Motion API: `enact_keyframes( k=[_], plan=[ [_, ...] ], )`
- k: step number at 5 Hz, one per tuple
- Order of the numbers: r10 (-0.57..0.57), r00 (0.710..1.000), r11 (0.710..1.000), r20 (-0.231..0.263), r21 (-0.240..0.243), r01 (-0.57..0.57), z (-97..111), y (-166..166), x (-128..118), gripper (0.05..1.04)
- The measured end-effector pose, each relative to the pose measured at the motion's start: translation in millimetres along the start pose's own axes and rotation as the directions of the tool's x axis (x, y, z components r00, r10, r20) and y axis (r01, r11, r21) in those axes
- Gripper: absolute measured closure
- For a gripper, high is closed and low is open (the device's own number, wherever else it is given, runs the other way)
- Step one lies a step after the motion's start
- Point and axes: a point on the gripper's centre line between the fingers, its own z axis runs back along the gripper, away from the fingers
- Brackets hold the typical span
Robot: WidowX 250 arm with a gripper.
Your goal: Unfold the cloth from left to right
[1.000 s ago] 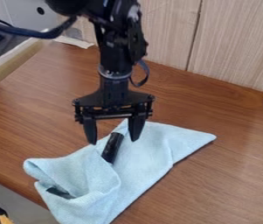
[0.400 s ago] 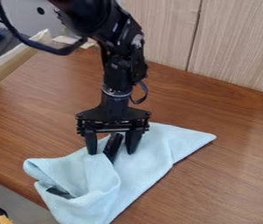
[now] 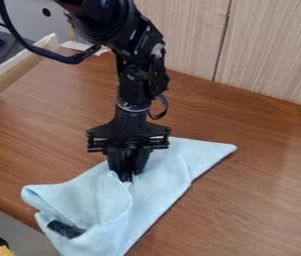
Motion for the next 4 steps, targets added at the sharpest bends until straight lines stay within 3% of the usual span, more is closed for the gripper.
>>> enact_keyframes(
  k=[1, 2, 4],
  plan=[
    [0.002, 1.0, 1.0, 0.0, 0.008, -0.002, -0.8, 1.7, -0.7, 0.899],
    [0.004, 1.0, 1.0, -0.004, 0.013, -0.004, -0.4, 2.5, -1.4, 0.989],
    [-0.027, 0.999, 0.999, 0.024, -0.022, 0.028, 17.3, -13.4, -1.8, 1.011]
  ],
)
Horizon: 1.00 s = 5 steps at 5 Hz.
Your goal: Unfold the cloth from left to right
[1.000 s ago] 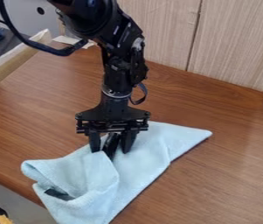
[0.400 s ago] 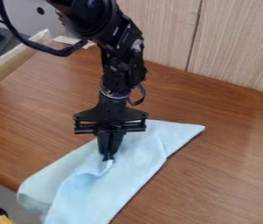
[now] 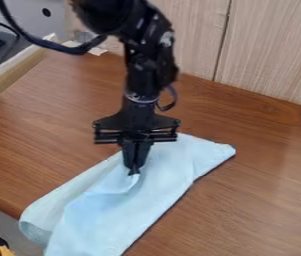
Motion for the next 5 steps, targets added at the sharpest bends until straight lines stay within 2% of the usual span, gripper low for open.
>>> enact_keyframes(
  k=[1, 2, 3, 5],
  plan=[
    [-0.05, 0.998, 0.997, 0.042, -0.05, 0.052, 20.0, -20.7, -3.5, 1.011],
    [-0.111, 0.992, 0.991, 0.051, -0.066, 0.114, 28.2, -40.5, -15.6, 1.011],
    [-0.176, 0.981, 0.976, 0.085, -0.111, 0.185, 46.4, -61.8, -32.3, 1.011],
    [-0.305, 0.948, 0.939, 0.088, -0.14, 0.315, 51.5, -90.7, -77.7, 1.014]
  ],
)
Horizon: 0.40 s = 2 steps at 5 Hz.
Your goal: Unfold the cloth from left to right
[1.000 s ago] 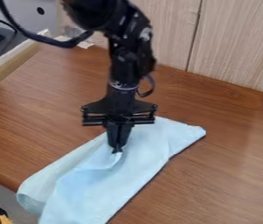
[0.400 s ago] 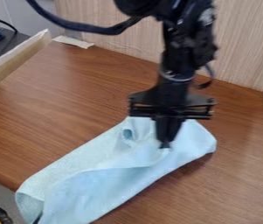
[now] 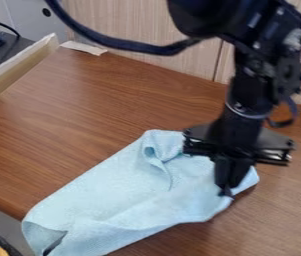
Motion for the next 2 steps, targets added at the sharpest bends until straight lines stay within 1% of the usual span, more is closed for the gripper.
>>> enact_keyframes(
  k=[1, 2],
  plan=[
    [-0.037, 0.999, 0.999, -0.033, -0.011, 0.036, -8.8, -11.5, -12.8, 1.014],
    [-0.073, 0.996, 0.997, -0.06, -0.007, 0.072, -27.4, -18.5, -20.0, 1.014]
  ],
)
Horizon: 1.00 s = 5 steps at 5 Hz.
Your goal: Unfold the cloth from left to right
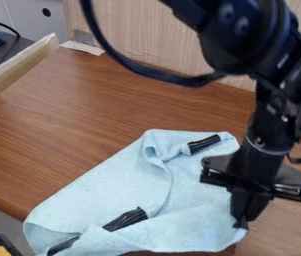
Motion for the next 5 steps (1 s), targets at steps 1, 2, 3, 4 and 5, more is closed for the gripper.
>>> enact_keyframes(
  k=[1, 2, 3, 4, 5],
  plan=[
    [-0.026, 0.999, 1.0, -0.04, 0.017, 0.026, -20.0, -3.8, -6.2, 1.014],
    [-0.053, 0.997, 0.998, -0.049, 0.029, 0.055, -27.2, -10.0, -9.2, 0.988],
    [-0.053, 0.997, 0.998, -0.053, 0.027, 0.055, -25.8, -12.7, -10.5, 0.821],
    [-0.046, 0.997, 0.998, -0.058, 0.033, 0.048, -25.7, -12.1, -11.8, 0.543],
    [-0.045, 0.997, 0.998, -0.065, 0.041, 0.048, -25.6, -10.7, -12.7, 0.239]
  ],
)
